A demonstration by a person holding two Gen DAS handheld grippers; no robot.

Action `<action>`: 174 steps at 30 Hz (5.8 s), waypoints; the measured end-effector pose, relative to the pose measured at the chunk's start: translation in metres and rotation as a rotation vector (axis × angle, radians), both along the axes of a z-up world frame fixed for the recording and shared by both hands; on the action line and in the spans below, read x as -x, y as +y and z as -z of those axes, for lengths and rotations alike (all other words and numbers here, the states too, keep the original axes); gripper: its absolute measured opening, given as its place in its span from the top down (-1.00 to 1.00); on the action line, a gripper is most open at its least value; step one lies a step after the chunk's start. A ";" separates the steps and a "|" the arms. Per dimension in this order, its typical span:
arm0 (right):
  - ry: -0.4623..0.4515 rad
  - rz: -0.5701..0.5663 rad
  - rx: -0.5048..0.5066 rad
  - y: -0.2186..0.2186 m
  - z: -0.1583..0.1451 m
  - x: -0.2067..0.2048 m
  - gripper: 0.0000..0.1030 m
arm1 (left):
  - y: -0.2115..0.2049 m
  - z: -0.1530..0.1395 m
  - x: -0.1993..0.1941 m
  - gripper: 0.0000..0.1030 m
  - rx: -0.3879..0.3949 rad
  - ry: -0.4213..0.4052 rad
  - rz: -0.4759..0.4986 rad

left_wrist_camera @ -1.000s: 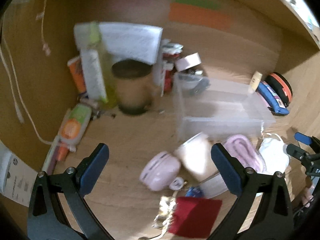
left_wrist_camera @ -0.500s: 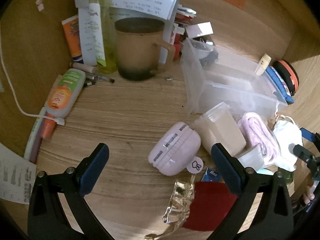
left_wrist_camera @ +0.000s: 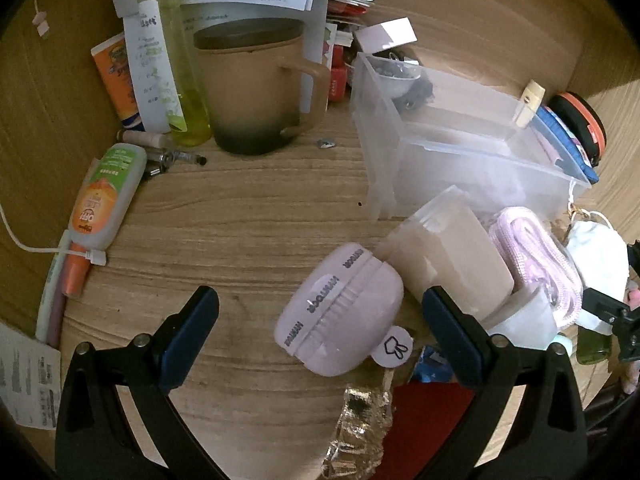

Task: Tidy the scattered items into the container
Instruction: 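Grasp the pink round compact with the left tool while the right tool grasps the green pump bottle, then carry the pink compact and green pump bottle over the clear plastic box with both tools, then open the left tool to drop the compact while the right tool releases the bottle into the box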

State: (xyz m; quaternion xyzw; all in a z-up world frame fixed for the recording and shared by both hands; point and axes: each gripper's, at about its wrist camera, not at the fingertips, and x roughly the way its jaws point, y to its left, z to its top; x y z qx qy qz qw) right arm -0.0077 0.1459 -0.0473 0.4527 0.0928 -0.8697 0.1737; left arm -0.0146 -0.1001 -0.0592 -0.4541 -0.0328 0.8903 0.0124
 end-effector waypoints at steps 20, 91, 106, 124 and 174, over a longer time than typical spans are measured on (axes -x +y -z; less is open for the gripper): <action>-0.057 -0.071 0.070 0.010 0.007 0.009 0.02 | -0.001 0.014 0.005 -0.33 -0.018 -0.015 0.009; 0.070 0.262 0.006 0.131 -0.017 -0.015 0.26 | 0.077 -0.055 0.014 -0.18 -0.069 0.159 0.171; 0.232 0.156 0.042 0.101 -0.079 0.025 0.26 | 0.071 -0.081 0.028 -0.18 -0.076 0.223 0.157; 0.191 -0.033 0.142 0.025 -0.073 0.094 0.26 | 0.094 -0.085 0.074 -0.18 -0.054 0.204 0.210; 0.062 -0.035 0.021 -0.008 -0.007 0.136 0.23 | 0.120 -0.024 0.138 -0.25 0.026 -0.074 0.287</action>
